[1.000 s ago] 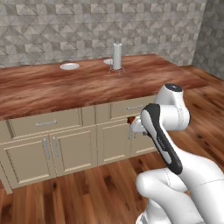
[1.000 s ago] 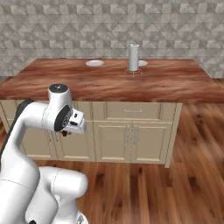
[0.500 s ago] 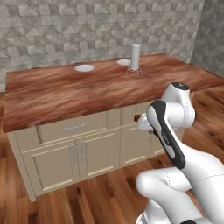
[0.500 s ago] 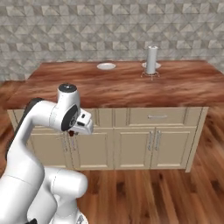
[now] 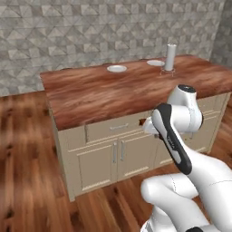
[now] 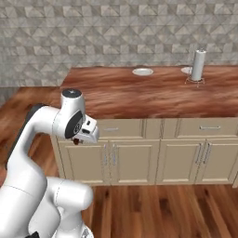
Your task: Take the chicken drumsticks from the pan and place one on each plate on the dining counter.
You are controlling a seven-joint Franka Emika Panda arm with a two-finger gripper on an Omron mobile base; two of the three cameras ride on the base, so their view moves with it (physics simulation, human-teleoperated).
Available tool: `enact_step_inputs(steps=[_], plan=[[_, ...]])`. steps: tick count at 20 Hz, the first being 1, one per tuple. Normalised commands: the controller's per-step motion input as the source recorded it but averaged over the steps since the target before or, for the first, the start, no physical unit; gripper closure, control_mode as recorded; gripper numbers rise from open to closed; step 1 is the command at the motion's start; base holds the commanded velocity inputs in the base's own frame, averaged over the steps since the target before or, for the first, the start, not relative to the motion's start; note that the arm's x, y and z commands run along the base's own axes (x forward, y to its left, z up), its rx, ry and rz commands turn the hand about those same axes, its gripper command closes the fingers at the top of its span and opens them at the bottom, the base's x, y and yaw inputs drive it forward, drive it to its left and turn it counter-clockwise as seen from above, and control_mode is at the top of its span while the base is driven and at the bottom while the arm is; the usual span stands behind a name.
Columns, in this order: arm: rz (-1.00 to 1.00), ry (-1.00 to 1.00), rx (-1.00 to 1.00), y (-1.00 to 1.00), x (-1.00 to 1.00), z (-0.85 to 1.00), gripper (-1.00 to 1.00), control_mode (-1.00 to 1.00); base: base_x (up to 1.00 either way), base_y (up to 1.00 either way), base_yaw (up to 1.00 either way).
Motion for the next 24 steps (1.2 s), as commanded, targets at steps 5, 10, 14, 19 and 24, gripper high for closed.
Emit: enact_step_inputs(steps=[5,10,14,19,24], plan=[[0.0,0.0,0.0,0.0,0.0,0.0,1.0,1.0,0.33,1.0,0.0],[0.0,0.0,0.0,0.0,0.0,0.0,1.0,1.0,0.35,1.0,0.0],[0.0,0.0,0.0,0.0,0.0,0.0,1.0,1.0,0.35,1.0,0.0],[0.0,0.0,0.0,0.0,0.0,0.0,1.0,1.0,0.39,1.0,-0.03],[0.0,0.0,0.0,0.0,0.0,0.0,1.0,1.0,0.6,0.92,-0.25]])
